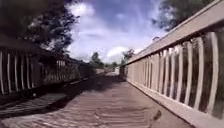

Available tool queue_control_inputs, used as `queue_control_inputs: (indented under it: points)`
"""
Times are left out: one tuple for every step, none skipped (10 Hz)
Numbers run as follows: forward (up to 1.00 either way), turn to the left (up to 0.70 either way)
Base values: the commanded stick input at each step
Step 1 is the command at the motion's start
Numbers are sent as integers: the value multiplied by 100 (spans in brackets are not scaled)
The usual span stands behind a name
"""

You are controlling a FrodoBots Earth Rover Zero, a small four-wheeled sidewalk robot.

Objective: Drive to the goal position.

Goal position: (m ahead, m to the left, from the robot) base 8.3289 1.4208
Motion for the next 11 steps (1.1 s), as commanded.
queue_control_inputs:
  points:
    - [100, 0]
    - [100, 0]
    - [100, 0]
    - [100, 0]
    - [100, 0]
    - [100, 0]
    - [100, 0]
    - [100, 0]
    - [100, 0]
    - [100, 0]
    - [100, 0]
